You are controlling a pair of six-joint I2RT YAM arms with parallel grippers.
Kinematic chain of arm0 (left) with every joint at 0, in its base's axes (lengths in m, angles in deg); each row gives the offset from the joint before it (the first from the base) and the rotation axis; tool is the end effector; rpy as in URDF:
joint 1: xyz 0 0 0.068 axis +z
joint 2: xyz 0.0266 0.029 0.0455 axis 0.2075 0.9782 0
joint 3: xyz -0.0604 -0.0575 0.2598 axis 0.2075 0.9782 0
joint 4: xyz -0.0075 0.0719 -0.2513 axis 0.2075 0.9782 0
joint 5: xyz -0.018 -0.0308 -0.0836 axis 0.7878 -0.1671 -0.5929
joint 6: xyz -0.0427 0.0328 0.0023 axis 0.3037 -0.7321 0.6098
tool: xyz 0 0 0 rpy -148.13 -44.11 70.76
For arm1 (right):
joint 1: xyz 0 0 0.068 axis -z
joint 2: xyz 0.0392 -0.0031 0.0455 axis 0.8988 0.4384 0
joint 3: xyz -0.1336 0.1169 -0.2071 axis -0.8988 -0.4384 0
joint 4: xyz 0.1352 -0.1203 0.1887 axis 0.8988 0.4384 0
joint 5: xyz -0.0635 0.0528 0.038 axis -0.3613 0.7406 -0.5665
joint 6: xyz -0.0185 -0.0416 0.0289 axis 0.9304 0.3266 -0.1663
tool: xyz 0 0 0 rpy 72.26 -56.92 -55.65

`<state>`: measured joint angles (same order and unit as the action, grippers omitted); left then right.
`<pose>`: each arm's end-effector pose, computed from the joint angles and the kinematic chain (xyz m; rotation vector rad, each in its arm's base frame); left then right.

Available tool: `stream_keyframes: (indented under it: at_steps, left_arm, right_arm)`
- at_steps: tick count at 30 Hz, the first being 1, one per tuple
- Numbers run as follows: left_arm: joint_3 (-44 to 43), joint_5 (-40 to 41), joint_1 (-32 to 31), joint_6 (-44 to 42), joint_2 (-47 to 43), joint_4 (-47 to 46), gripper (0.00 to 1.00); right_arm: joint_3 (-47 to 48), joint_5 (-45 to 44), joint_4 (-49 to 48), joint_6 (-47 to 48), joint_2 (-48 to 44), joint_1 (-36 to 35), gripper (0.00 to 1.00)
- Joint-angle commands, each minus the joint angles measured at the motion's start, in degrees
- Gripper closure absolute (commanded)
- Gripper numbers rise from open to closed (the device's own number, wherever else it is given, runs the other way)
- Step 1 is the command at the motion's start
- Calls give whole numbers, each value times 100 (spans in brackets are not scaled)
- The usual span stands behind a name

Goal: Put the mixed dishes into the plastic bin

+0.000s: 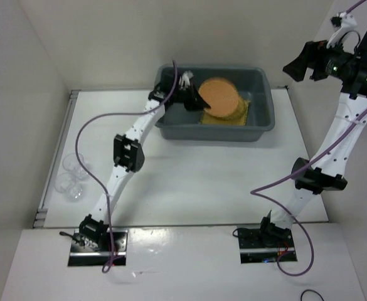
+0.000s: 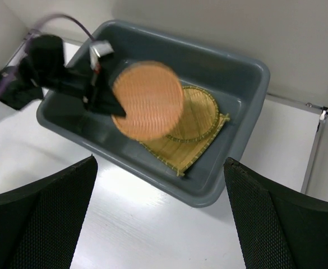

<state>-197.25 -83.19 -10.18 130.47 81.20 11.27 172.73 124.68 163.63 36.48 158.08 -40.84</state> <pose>0.5451 -0.2479 0.2534 -0.1676 2.2263 -1.5973 0.2844 -0.0937 0.5508 -0.3419 1.8459 0.3704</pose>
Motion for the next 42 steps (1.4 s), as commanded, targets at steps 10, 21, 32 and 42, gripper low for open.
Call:
stream_keyframes:
  at_steps: [10,21,32,42]
  left_arm:
    - [-1176,-497,-351,1562,1433,-1343,100]
    - [-1176,-180,-167,3425,1890,-3426,100]
    - [-1176,128,-167,3478,1890,-3374,91]
    - [-1176,75,-167,3162,1890,-2794,55]
  right_arm:
    - [-382,96,-21,96,-417,40,2]
    - [-505,-203,-21,254,-531,40,2]
    - [-760,-510,-21,360,-751,40,2]
    - [-813,-511,31,465,-865,40,2]
